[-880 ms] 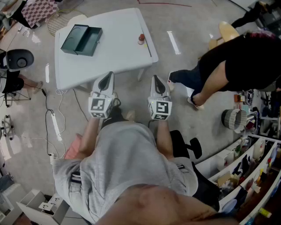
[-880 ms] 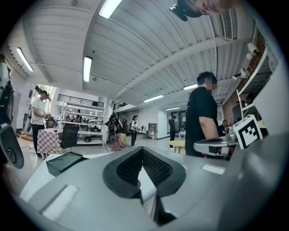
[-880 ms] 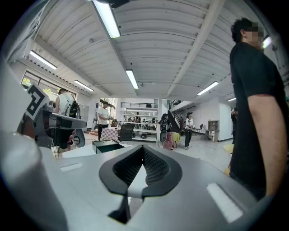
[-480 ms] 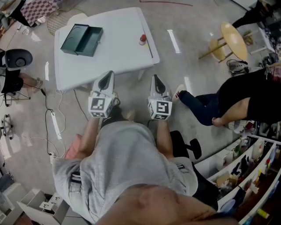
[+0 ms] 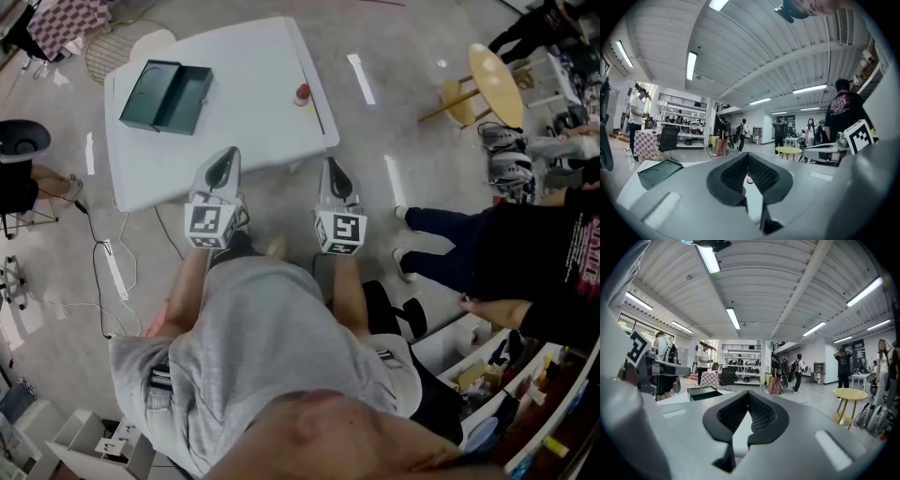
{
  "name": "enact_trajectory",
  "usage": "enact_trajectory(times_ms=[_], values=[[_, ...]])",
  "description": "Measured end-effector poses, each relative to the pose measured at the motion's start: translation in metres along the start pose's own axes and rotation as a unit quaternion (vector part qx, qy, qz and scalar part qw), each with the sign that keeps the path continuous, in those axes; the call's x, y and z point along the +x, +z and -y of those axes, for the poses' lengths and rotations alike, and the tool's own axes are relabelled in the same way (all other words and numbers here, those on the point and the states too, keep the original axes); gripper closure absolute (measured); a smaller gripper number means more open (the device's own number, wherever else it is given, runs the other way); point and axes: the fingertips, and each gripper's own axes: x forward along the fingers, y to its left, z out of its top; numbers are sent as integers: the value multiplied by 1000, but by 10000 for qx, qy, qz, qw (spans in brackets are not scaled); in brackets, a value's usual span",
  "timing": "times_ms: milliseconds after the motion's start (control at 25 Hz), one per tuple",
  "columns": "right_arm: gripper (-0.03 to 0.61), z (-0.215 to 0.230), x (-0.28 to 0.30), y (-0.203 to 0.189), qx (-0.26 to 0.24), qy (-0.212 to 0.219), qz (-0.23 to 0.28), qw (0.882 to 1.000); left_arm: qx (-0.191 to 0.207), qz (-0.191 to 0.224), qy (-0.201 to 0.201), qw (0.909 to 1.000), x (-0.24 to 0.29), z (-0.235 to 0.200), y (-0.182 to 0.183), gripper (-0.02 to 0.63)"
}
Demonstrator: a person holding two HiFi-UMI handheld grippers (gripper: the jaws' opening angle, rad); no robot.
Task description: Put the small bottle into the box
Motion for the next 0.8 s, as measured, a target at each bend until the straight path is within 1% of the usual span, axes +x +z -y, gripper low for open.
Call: enact_trajectory(times_ms=[160, 440, 640, 800], values=[[575, -2, 36, 9, -34, -137, 6, 9999, -5, -28, -131, 9999, 30, -29, 1, 603], [575, -10, 78, 25, -95, -507, -53, 9987, -12, -33, -569, 9984, 72, -66, 10, 603], [575, -13, 97, 25, -143, -789, -178, 9966, -81, -81, -863, 9962, 94, -85, 7, 603], [575, -18, 107, 18, -114, -971, -273, 9948, -43, -132, -1100, 9938, 107, -92, 3, 603]])
